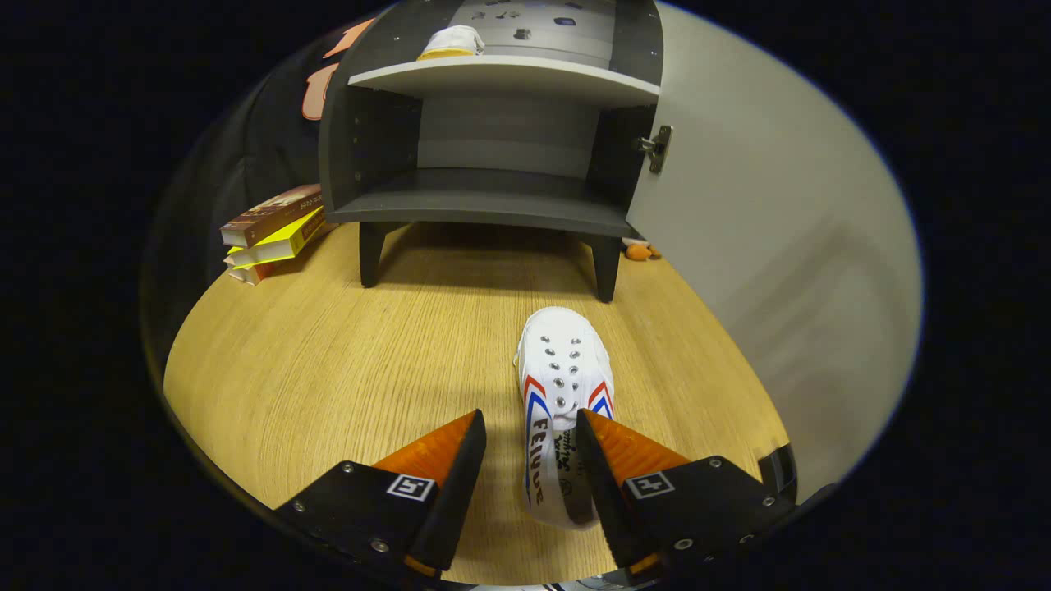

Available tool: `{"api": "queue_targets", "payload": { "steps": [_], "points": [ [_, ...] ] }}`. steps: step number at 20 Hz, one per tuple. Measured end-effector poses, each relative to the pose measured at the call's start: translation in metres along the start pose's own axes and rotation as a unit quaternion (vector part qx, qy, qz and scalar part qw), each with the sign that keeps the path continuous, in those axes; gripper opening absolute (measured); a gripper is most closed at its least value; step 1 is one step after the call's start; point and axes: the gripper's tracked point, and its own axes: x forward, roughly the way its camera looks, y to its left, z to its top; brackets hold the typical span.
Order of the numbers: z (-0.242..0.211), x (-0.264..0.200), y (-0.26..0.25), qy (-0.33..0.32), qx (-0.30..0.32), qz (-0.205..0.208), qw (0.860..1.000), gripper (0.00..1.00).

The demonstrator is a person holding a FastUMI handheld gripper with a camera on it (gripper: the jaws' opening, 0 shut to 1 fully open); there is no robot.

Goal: Open the shoe cabinet door, grab the shoes and put them into the shoe cabinet, then close the shoe cabinet door.

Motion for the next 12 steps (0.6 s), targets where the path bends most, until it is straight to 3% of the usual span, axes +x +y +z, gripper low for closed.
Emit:
{"api": "queue_targets", "payload": {
  "steps": [6, 9, 10, 12],
  "points": [
    [-0.013, 0.028, -0.003, 0.032, 0.048, 0.014, 0.998, 0.45],
    [-0.014, 0.030, -0.006, 0.034, 0.038, 0.010, 0.999, 0.25],
    [-0.015, 0.030, -0.002, 0.037, 0.042, 0.021, 0.998, 0.22],
    [-0.015, 0.029, -0.001, 0.048, 0.065, 0.028, 0.996, 0.06]
  ]
}}
